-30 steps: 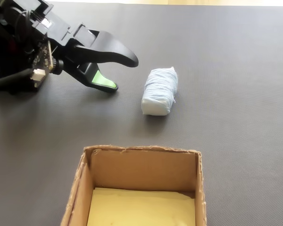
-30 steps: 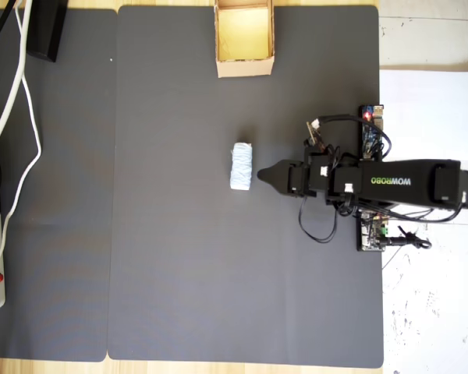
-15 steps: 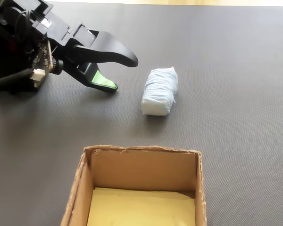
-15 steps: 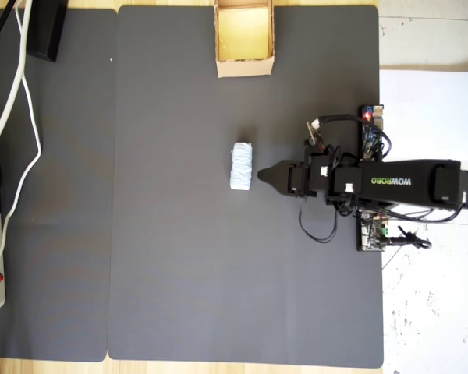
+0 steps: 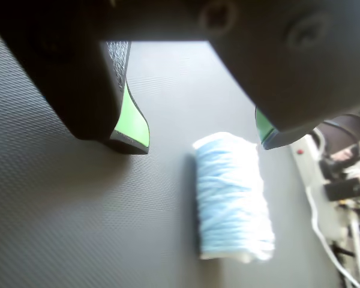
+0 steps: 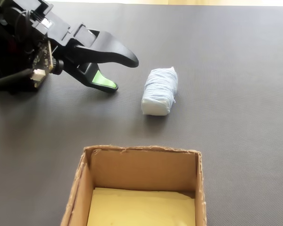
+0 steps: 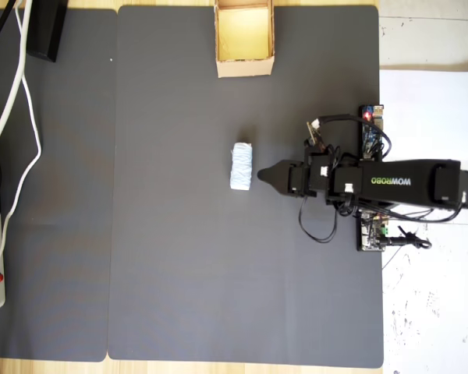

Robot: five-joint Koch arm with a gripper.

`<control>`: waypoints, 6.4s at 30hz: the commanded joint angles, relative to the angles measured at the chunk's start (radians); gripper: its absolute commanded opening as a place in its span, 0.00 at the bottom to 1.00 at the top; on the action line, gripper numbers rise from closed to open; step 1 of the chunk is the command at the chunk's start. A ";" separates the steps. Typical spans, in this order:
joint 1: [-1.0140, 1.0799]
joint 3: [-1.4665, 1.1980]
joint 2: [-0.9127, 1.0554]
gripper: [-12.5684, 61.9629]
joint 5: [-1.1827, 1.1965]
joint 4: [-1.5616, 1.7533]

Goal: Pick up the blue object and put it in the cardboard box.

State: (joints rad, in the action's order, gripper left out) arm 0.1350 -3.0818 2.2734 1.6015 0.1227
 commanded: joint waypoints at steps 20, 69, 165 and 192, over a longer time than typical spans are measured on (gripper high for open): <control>0.074 0.680 -0.222 0.62 0.015 -0.649; 0.028 0.485 -0.434 0.29 0.025 0.186; 0.009 -0.037 0.095 0.62 -0.054 -0.173; 0.017 -0.037 0.095 0.63 -0.061 -0.175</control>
State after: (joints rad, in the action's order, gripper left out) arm 0.1519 -3.0787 2.2734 1.5294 0.0568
